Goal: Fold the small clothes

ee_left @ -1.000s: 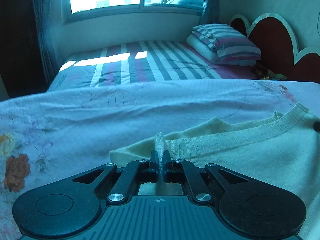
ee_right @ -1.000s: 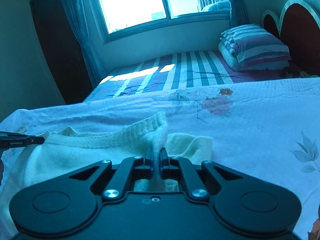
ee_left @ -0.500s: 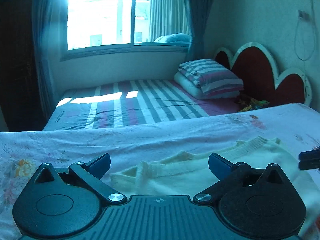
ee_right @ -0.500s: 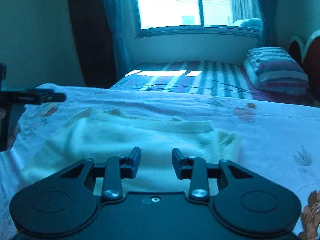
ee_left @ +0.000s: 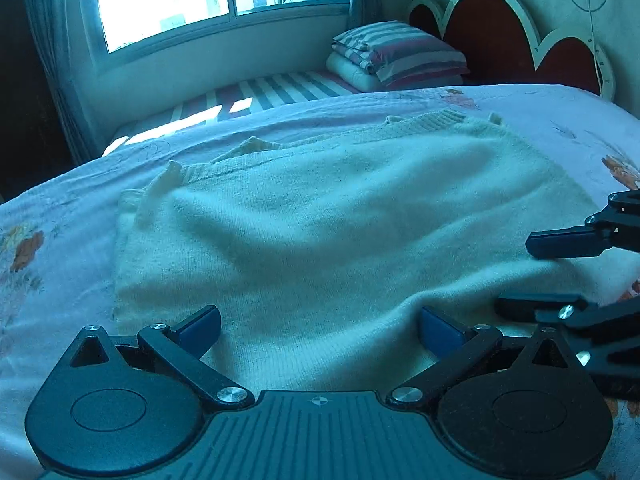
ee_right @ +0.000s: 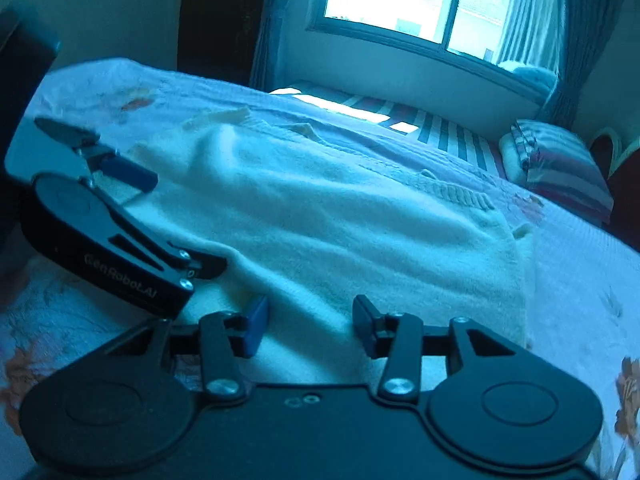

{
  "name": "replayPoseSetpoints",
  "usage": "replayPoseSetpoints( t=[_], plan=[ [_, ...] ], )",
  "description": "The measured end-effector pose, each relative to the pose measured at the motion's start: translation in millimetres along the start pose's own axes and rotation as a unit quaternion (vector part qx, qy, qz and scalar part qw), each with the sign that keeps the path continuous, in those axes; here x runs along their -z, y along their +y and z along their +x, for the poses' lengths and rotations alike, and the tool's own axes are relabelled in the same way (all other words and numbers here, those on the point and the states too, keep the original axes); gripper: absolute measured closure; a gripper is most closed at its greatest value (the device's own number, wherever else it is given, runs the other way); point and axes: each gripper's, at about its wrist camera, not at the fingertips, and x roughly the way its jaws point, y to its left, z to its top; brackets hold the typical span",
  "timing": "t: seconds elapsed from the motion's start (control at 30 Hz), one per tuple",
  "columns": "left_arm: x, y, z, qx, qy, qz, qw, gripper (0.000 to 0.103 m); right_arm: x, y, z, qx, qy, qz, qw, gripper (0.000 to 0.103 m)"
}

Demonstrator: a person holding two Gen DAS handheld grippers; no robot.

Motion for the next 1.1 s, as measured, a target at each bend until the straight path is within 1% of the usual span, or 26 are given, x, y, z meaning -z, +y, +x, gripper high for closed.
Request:
replayPoseSetpoints(
  t=[0.03, 0.07, 0.1, 0.13, 0.2, 0.27, 0.33, 0.37, 0.4, 0.43, 0.5, 0.6, 0.67, 0.73, 0.8, 0.9, 1.0, 1.07, 1.1],
  plan=[
    [-3.3, -0.2, -4.1, -0.003, 0.003, 0.0, 1.0, 0.0, -1.4, -8.4, -6.4, -0.01, -0.008, 0.027, 1.0, 0.059],
    [-6.6, 1.8, -12.9, 0.003, -0.009, -0.011, 0.9999, 0.0, 2.0, -18.4, -15.0, -0.01, -0.016, 0.056, 0.998, 0.059],
    [-9.4, 2.6, -29.3, 0.021, -0.041, -0.027, 0.9986, 0.0, 3.1, -27.5, -22.3, 0.001, -0.02, 0.076, 0.997, 0.058],
    [-11.7, 2.1, -40.9, 0.025, -0.055, -0.035, 0.9975, 0.0, 6.4, -38.0, -29.9, 0.01, -0.028, 0.098, 0.995, 0.057],
    [-19.1, -2.6, -47.8, 0.03, -0.051, -0.044, 0.9973, 0.0, 16.9, -59.5, -45.0, 0.024, -0.042, 0.155, 0.987, 0.055],
    [-20.7, -8.9, -44.2, 0.04, -0.029, -0.054, 0.9973, 0.0, 34.8, -88.2, -57.8, 0.028, -0.049, 0.235, 0.97, 0.055],
    [-21.3, -15.6, -38.0, 0.039, -0.007, -0.074, 0.9965, 0.0, 55.3, -114.3, -63.7, 0.022, -0.05, 0.314, 0.948, 0.055],
    [-22.3, -17.2, -35.7, 0.042, 0.0, -0.085, 0.9955, 0.0, 65.3, -124.0, -65.7, 0.016, -0.05, 0.347, 0.936, 0.055],
    [-21.1, -19.0, -33.4, 0.053, 0.003, -0.099, 0.9937, 0.0, 74.9, -131.3, -66.1, 0.008, -0.048, 0.375, 0.926, 0.054],
    [-21.0, -21.6, -32.2, 0.055, 0.007, -0.107, 0.9927, 0.0, 82.2, -136.6, -65.6, 0.004, -0.048, 0.395, 0.918, 0.055],
    [-22.0, -25.9, -27.5, 0.042, 0.018, -0.115, 0.9923, 0.0, 92.5, -144.0, -62.5, -0.004, -0.045, 0.417, 0.908, 0.055],
    [-21.8, -24.3, -23.1, 0.049, 0.03, -0.134, 0.9894, 0.0, 104.6, -151.5, -55.5, -0.038, -0.041, 0.457, 0.888, 0.056],
    [-22.9, -21.1, -18.8, 0.047, 0.035, -0.146, 0.9876, 0.0, 113.0, -155.9, -51.0, -0.06, -0.043, 0.491, 0.868, 0.056],
    [-26.8, -16.4, -13.7, 0.043, 0.039, -0.157, 0.9859, 0.0, 121.3, -162.1, -46.1, -0.087, -0.049, 0.527, 0.844, 0.056],
    [-29.2, -13.2, -8.9, 0.037, 0.048, -0.162, 0.9849, 0.0, 125.4, -166.0, -41.0, -0.115, -0.049, 0.553, 0.824, 0.058],
    [-29.2, -13.0, -2.4, 0.028, 0.069, -0.159, 0.9844, 0.0, 128.6, -167.1, -39.0, -0.137, -0.045, 0.571, 0.808, 0.058],
    [-31.2, -13.9, -1.5, 0.032, 0.071, -0.157, 0.9846, 0.0, 136.6, -169.4, -37.4, -0.163, -0.044, 0.596, 0.785, 0.059],
    [-37.3, -16.5, -0.1, 0.038, 0.071, -0.15, 0.9853, 0.0, 142.4, -169.1, -38.7, -0.169, -0.045, 0.611, 0.772, 0.061],
    [-42.4, -18.1, -0.4, 0.041, 0.069, -0.143, 0.9864, 0.0, 144.4, -168.4, -41.3, -0.166, -0.046, 0.614, 0.77, 0.065]
  ],
)
